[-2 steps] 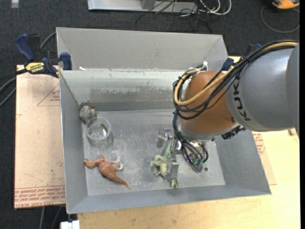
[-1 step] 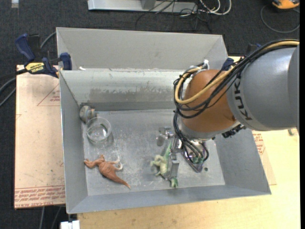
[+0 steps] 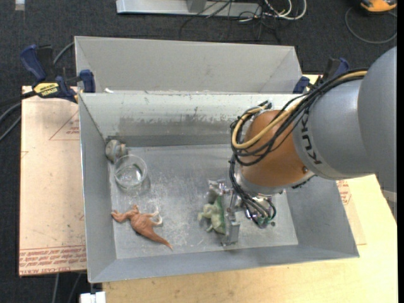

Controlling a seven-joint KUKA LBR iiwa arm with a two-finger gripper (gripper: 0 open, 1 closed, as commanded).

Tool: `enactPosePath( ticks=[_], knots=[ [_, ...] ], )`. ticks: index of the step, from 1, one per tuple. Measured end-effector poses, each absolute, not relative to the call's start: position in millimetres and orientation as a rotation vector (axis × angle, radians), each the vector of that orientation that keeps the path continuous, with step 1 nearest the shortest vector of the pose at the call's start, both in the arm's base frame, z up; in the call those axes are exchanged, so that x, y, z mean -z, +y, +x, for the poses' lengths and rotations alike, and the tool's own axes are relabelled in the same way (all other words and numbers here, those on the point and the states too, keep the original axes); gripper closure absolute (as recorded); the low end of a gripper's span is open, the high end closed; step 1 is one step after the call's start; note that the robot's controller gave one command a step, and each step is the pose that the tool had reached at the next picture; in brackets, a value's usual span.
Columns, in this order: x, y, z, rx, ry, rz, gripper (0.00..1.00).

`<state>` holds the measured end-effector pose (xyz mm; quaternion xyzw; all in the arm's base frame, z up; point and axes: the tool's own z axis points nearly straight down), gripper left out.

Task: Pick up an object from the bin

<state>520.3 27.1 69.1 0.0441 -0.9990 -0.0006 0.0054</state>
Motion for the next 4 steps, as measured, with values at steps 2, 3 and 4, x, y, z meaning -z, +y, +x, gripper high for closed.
enactPosePath(
  ticks=[2,3,4],
  knots=[
    [-69.9,35.7,517.2,0.004,-3.128,0.313,1.00],
    [-174.1,38.5,505.1,0.006,-3.130,0.302,1.00],
    [-174.1,38.5,505.1,0.006,-3.130,0.300,1.00]
  ],
)
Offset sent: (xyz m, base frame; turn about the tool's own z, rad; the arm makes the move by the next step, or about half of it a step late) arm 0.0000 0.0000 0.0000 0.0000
